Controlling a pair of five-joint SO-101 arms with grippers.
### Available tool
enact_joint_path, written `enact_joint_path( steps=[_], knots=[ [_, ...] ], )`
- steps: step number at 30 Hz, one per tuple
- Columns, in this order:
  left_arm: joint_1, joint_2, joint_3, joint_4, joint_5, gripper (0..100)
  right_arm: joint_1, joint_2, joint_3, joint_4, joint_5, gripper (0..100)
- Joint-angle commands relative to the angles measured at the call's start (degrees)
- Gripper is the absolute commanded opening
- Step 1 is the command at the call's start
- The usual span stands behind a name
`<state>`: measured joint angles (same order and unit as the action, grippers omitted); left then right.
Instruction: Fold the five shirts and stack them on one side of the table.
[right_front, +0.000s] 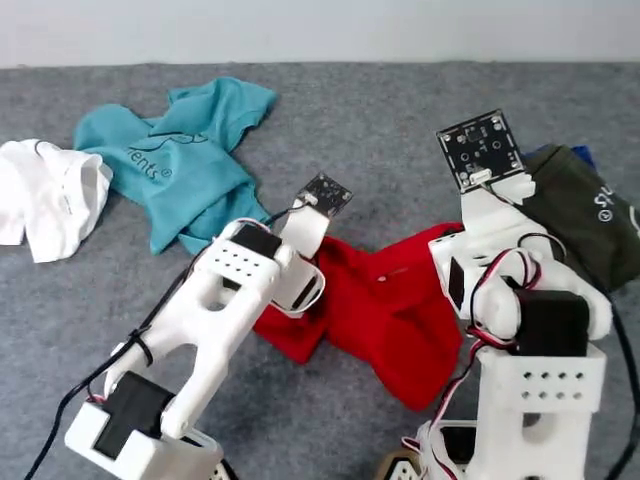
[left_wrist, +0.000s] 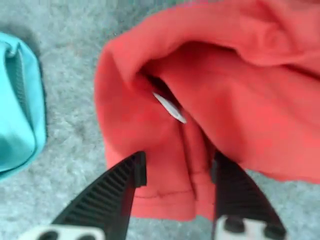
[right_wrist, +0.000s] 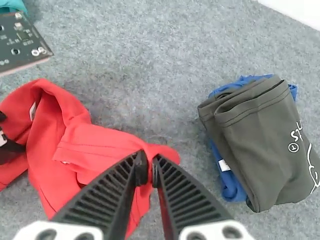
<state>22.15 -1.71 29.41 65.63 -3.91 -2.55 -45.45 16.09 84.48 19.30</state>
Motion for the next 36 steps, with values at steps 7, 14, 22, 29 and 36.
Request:
enact_joint_path(
  steps=[7,14,22,29,36],
  knots=[
    [0.35,0.09,-2.86,1.93,0.44,19,0.31,-0.13,1.49,-1.27,-0.53,0.9],
    [0.0,0.44,-10.86,10.2,0.35,20,0.31,-0.04,1.49,-1.27,0.35,0.9],
    [-0.53,0.79,-9.54,10.64,-3.43,20,0.31,-0.22,1.49,-1.19,0.35,0.9],
    [-0.53,0.79,-4.44,5.45,-3.43,19,0.22,-0.31,1.49,-1.01,0.44,0.9],
    [-0.53,0.79,-4.26,5.45,-3.52,19,0.22,-0.31,1.41,-0.92,0.44,0.9]
  ],
)
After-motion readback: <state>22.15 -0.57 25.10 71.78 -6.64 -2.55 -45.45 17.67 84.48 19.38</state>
